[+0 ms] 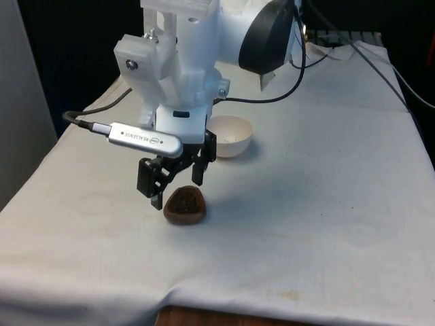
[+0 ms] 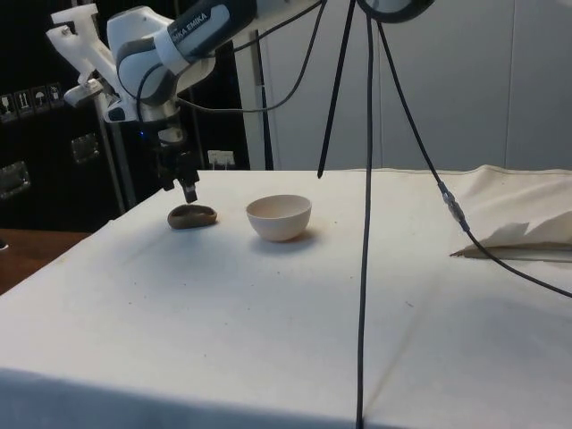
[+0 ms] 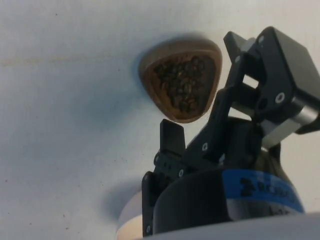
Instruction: Pour the coffee beans from the cup into the bowl.
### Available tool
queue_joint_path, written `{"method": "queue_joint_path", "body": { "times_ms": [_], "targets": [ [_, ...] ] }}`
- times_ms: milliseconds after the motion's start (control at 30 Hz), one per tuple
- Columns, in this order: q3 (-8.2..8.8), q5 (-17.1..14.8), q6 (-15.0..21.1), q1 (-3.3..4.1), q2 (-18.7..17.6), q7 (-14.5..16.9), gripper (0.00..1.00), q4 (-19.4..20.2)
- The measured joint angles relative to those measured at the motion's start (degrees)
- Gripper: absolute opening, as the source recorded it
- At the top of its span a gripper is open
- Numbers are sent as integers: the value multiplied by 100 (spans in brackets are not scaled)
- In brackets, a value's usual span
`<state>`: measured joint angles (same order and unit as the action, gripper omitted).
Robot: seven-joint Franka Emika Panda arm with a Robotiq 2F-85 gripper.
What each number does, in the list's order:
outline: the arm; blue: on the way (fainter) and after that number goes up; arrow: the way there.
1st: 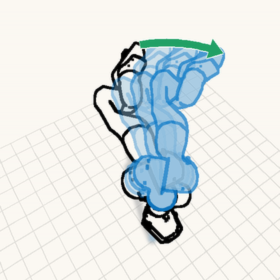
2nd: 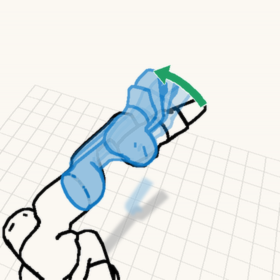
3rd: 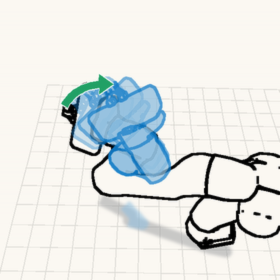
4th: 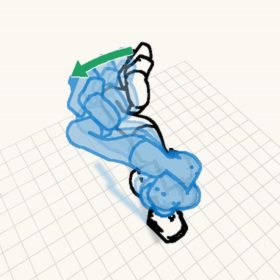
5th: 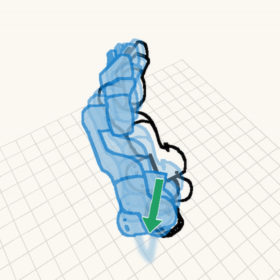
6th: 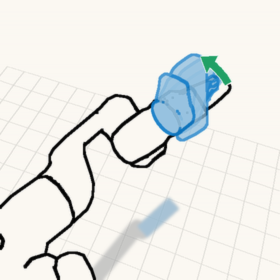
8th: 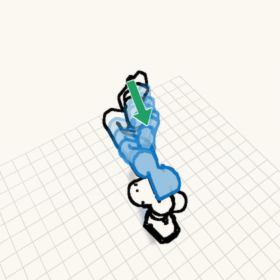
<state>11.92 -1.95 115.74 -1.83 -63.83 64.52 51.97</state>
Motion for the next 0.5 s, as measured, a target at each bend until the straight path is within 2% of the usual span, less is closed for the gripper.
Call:
{"method": "queue_joint_path", "body": {
  "times_ms": [167, 500],
  "targets": [
    [6, 23, -132, 0, 0, 109, 100, -17],
    [0, 23, -115, 6, -29, 441, 100, -17]
  ]
}}
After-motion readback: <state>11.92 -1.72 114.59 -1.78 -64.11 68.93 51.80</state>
